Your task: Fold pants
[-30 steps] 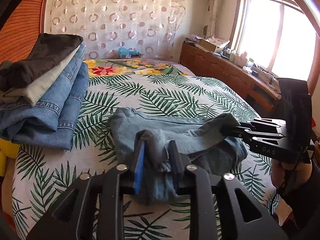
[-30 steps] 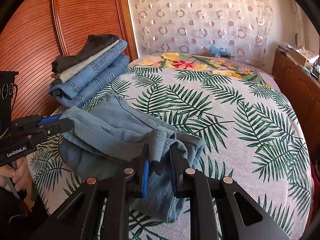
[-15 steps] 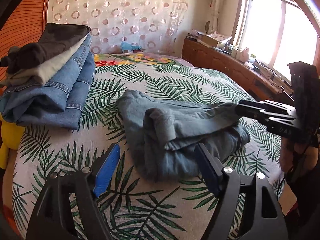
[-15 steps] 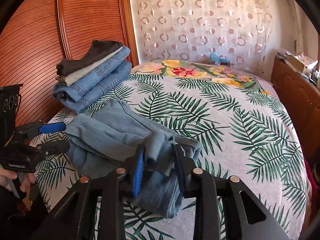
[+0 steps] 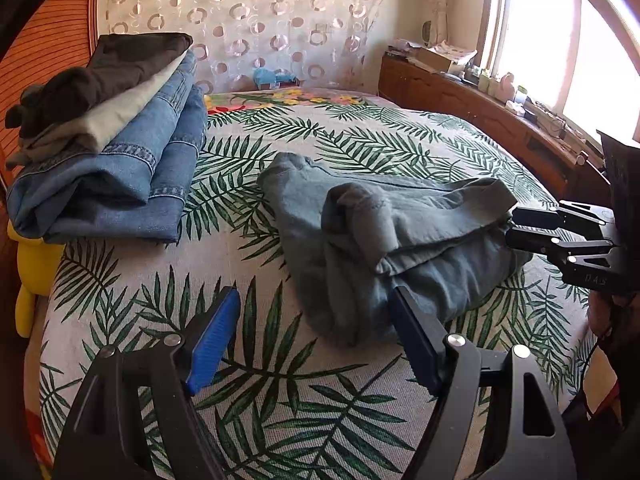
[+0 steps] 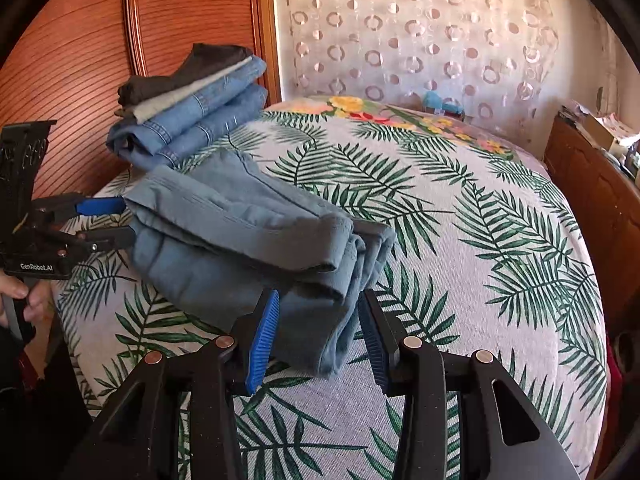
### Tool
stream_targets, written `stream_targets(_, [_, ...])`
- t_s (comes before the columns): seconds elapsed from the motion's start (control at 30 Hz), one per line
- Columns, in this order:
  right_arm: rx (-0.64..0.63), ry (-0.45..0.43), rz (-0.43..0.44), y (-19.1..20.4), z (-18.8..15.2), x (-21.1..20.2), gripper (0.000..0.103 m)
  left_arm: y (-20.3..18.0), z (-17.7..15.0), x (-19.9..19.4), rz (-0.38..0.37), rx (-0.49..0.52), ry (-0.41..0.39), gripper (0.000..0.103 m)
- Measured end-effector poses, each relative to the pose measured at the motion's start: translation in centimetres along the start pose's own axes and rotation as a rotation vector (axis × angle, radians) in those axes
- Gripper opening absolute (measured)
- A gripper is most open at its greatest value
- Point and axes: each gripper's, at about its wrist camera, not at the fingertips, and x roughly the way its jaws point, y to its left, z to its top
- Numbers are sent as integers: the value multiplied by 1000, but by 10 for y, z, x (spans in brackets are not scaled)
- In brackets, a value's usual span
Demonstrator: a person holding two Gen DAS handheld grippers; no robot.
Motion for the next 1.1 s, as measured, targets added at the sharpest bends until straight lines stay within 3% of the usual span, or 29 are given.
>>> stream_targets(0.4, [12, 62, -50, -11, 38, 38, 43, 6, 36, 25, 41, 26, -4, 77])
stream_targets(0.7, [38, -46, -80, -23, 70, 32, 43, 14, 65, 39, 54, -14, -19, 77])
stream_targets(0.83, [84, -105, -55, -31, 66, 12, 43, 15, 67, 41, 66, -20, -17, 77])
stream_targets(1.1, [42, -45, -25, -24, 53, 15, 43, 17, 63, 42, 67, -29, -12, 77])
